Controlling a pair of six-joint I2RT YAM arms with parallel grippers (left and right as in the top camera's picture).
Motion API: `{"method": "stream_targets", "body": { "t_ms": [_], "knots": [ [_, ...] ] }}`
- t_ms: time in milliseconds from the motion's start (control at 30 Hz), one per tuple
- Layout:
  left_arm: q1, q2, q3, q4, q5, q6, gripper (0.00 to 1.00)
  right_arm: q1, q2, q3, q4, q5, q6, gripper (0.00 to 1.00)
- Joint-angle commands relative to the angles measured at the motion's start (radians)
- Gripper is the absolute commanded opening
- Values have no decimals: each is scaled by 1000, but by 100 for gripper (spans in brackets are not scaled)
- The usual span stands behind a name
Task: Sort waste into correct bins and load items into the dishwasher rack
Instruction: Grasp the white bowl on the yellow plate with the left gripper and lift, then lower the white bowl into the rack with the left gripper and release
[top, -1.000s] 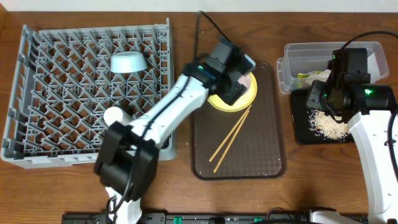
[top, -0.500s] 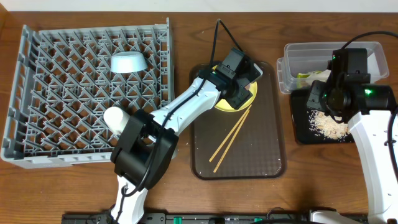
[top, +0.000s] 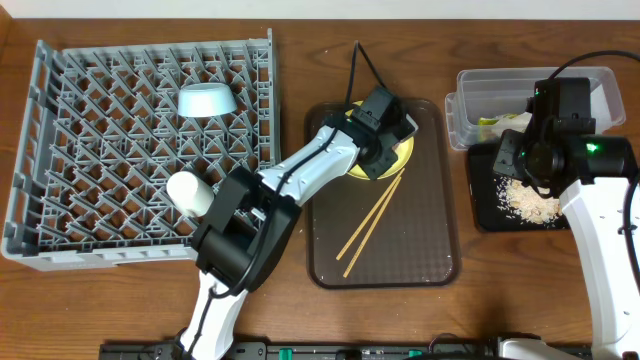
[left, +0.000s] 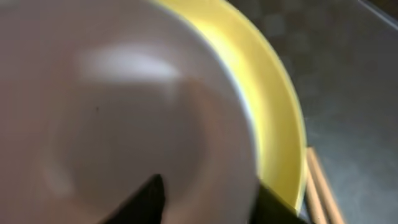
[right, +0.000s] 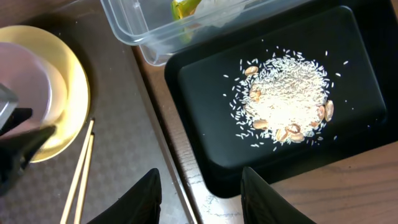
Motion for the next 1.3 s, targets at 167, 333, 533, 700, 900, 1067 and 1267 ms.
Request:
{"method": "stream_targets", "body": {
  "t_ms": [167, 333, 533, 700, 900, 1067, 1267],
  "knots": [
    [3, -38, 2, -4, -51, 1, 12, -9, -1, 14, -5, 14, 13, 39],
    [4, -129, 2, -48, -50, -109, 6, -10, -1, 14, -6, 15, 13, 39],
    [41, -290, 2, -182, -50, -246, 6, -10, -1, 14, -5, 22, 8, 39],
    [153, -429, 2, -313, 104, -310, 6, -9, -1, 14, -7, 21, 2, 39],
    [384, -475, 2, -381, 515, -310, 6, -10, -1, 14, -7, 22, 1, 39],
    [583, -446, -17, -393, 832, -309, 6, -11, -1, 14, -7, 21, 1, 39],
    [775, -407, -53, -393, 1088, -305, 6, -11, -1, 14, -7, 21, 2, 39]
  ]
}}
